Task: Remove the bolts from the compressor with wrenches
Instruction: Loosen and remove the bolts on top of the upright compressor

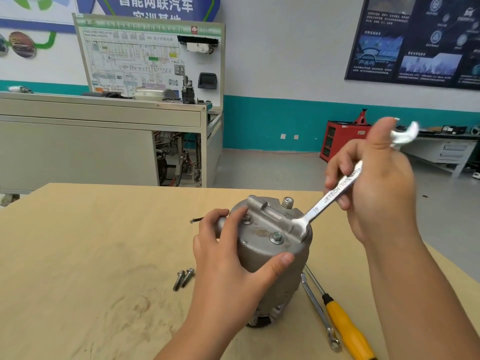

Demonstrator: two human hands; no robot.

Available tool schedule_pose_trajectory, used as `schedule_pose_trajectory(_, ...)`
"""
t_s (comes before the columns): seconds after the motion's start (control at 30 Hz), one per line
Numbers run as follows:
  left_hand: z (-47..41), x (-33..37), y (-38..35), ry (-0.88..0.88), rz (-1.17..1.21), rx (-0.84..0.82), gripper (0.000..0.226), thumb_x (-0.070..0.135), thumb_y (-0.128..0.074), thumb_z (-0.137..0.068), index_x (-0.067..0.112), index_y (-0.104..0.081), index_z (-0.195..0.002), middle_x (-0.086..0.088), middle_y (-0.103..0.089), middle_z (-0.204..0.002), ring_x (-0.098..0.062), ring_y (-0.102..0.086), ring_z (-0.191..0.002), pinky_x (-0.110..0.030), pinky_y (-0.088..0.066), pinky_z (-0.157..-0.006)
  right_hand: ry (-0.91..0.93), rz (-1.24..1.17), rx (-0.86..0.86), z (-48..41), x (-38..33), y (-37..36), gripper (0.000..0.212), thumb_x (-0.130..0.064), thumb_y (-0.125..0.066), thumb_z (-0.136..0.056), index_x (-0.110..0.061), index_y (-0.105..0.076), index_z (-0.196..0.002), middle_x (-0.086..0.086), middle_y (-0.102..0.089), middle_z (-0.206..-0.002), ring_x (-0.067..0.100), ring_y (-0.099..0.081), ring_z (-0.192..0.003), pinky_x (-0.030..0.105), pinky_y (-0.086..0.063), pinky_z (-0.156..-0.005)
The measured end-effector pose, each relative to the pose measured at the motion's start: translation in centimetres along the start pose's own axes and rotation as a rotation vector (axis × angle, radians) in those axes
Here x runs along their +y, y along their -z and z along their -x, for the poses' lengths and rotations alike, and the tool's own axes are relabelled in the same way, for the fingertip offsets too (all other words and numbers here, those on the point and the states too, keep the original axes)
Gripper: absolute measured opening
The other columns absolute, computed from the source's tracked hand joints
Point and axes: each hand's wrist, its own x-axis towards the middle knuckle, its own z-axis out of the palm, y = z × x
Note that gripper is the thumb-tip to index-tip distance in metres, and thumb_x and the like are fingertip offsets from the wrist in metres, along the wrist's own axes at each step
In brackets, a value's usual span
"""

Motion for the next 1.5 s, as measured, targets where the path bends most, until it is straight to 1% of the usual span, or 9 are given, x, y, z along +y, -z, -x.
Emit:
schedule_pose_trajectory(0.17, 0.2, -0.3, 0.0, -0.013, 0.002, 0.015, 0.066, 0.081, -0.052, -0.050, 0.070, -0.028, -0.110, 0.040, -0.014, -0.126, 0.001, -0.023, -0.122, -0.004, -0.021, -0.087, -0.027, 0.203, -0.011, -0.5, -0.2, -2.1, 0.054, -0.063, -0.036, -0.074, -0.018, -0.044, -0.045, 0.001, -0.052, -0.039, 0.008, -0.036, -0.026, 0.013, -0.028, -0.030)
schedule_pose_trajectory(0.43, 0.3, -0.7, 0.1, -0.031, -0.011, 0.011, 0.068, 0.082, -0.050, -0.051, 0.069, -0.027, -0.114, 0.039, -0.011, -0.128, 0.002, -0.019, -0.124, -0.007, -0.022, -0.089, 0.026, 0.318, 0.036, -0.8, 0.1, -3.3, 0.061, -0.070, -0.033, -0.072, -0.022, -0.052, -0.040, 0.003, -0.052, -0.040, 0.008, -0.038, -0.025, 0.013, -0.030, -0.031)
schedule_pose_trajectory(0.67, 0.5, -1.0, -0.1, -0.043, -0.014, 0.016, 0.070, 0.081, -0.050, -0.052, 0.067, -0.028, -0.117, 0.040, -0.011, -0.130, 0.007, -0.018, -0.122, -0.006, -0.023, -0.089, 0.173, 0.346, -0.009, 0.0, 0.1, -3.0, 0.062, -0.071, -0.032, -0.074, -0.017, -0.051, -0.048, 0.012, -0.055, -0.051, 0.011, -0.046, -0.032, 0.011, -0.033, -0.041)
schedule_pose_trajectory(0.87, 0.5, -1.1, -0.1, -0.042, -0.031, 0.018, 0.070, 0.082, -0.050, -0.053, 0.068, -0.027, -0.117, 0.038, -0.012, -0.132, 0.003, -0.019, -0.122, -0.007, -0.022, -0.090, 0.248, 0.306, -0.031, 1.2, 0.0, -2.5, 0.059, -0.069, -0.034, -0.077, -0.020, -0.049, -0.049, 0.011, -0.053, -0.051, 0.014, -0.047, -0.035, 0.024, -0.037, -0.047)
schedule_pose_trajectory(1.1, 0.5, -1.1, 0.0, -0.031, -0.040, -0.003, 0.068, 0.082, -0.048, -0.055, 0.070, -0.025, -0.117, 0.038, -0.012, -0.132, 0.003, -0.018, -0.123, -0.007, -0.022, -0.088, 0.346, 0.300, -0.033, 2.6, 0.1, -2.4, 0.057, -0.061, -0.037, -0.084, -0.016, -0.046, -0.049, 0.012, -0.054, -0.055, 0.017, -0.048, -0.039, 0.024, -0.036, -0.048)
schedule_pose_trajectory(1.27, -0.5, -1.4, 1.0, -0.057, -0.039, 0.049, 0.055, 0.076, -0.038, -0.071, 0.056, -0.041, -0.122, 0.021, -0.041, -0.117, -0.004, -0.027, -0.118, -0.002, -0.021, -0.093, 0.304, 0.289, -0.076, 2.9, -0.1, -2.2, 0.064, -0.065, -0.034, -0.083, -0.014, -0.047, -0.048, 0.014, -0.053, -0.051, 0.017, -0.046, -0.035, 0.021, -0.037, -0.043)
schedule_pose_trajectory(1.37, -2.6, -0.9, 2.1, -0.097, -0.072, 0.074, 0.037, 0.068, -0.032, -0.080, 0.052, -0.052, -0.107, 0.019, -0.052, -0.099, -0.006, -0.031, -0.112, -0.010, -0.024, -0.095, 0.240, 0.210, -0.127, 2.3, -0.3, -2.2, 0.062, -0.062, -0.033, -0.084, -0.015, -0.052, -0.049, 0.014, -0.054, -0.047, 0.012, -0.044, -0.031, 0.017, -0.037, -0.040)
schedule_pose_trajectory(1.43, -4.6, -0.2, 3.2, -0.140, -0.045, -0.061, 0.027, 0.068, -0.039, -0.085, 0.053, -0.056, -0.099, 0.023, -0.054, -0.099, -0.003, -0.037, -0.110, -0.013, -0.028, -0.095, 0.212, 0.152, -0.207, 1.8, -0.4, -2.2, 0.061, -0.061, -0.034, -0.083, -0.014, -0.049, -0.047, 0.011, -0.053, -0.043, 0.008, -0.041, -0.030, 0.015, -0.036, -0.039)
schedule_pose_trajectory(1.5, -6.3, 0.9, 4.1, -0.214, 0.015, -0.332, 0.020, 0.063, -0.046, -0.086, 0.052, -0.059, -0.096, 0.025, -0.059, -0.101, 0.002, -0.045, -0.108, -0.018, -0.035, -0.094, 0.190, 0.087, -0.306, 1.3, -0.4, -2.1, 0.060, -0.061, -0.035, -0.080, -0.014, -0.046, -0.045, 0.007, -0.050, -0.040, 0.008, -0.039, -0.030, 0.014, -0.033, -0.038)
